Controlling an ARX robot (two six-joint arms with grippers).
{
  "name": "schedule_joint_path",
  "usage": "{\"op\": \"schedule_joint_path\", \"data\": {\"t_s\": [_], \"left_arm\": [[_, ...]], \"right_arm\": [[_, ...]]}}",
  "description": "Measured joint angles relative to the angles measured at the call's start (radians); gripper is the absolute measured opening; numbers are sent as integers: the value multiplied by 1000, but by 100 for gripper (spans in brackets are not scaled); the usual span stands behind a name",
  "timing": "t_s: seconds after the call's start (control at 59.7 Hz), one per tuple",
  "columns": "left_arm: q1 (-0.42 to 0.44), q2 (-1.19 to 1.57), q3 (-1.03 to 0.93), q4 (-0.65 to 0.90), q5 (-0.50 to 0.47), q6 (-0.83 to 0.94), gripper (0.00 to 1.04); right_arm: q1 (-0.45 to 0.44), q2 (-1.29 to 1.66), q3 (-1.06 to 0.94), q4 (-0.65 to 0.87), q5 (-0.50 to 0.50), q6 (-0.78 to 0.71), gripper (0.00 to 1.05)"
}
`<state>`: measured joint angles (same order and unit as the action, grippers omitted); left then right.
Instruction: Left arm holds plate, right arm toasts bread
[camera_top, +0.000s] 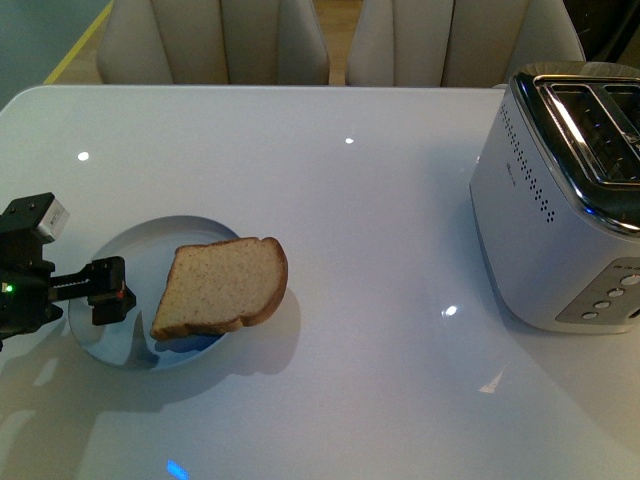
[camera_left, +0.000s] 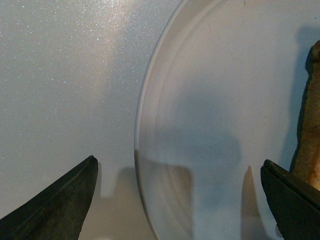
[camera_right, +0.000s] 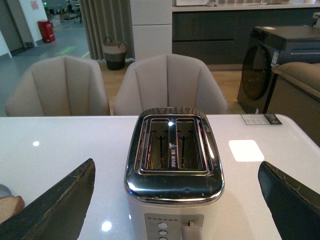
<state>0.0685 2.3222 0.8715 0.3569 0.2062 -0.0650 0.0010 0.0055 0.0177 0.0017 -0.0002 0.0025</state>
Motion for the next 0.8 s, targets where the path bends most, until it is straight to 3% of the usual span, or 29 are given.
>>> {"op": "schedule_joint_path", "data": {"t_s": [0.151,0.703,0.803], "left_arm": [[-12,7,34,-40,0,-12,96],[-21,35,82,-115,69,-192,10],[-14,34,80,-113,106,-237,3]], "right_arm": [[0,0,0,0,0,0,96],[0,0,0,0,0,0,96],[0,0,0,0,0,0,96]]}}
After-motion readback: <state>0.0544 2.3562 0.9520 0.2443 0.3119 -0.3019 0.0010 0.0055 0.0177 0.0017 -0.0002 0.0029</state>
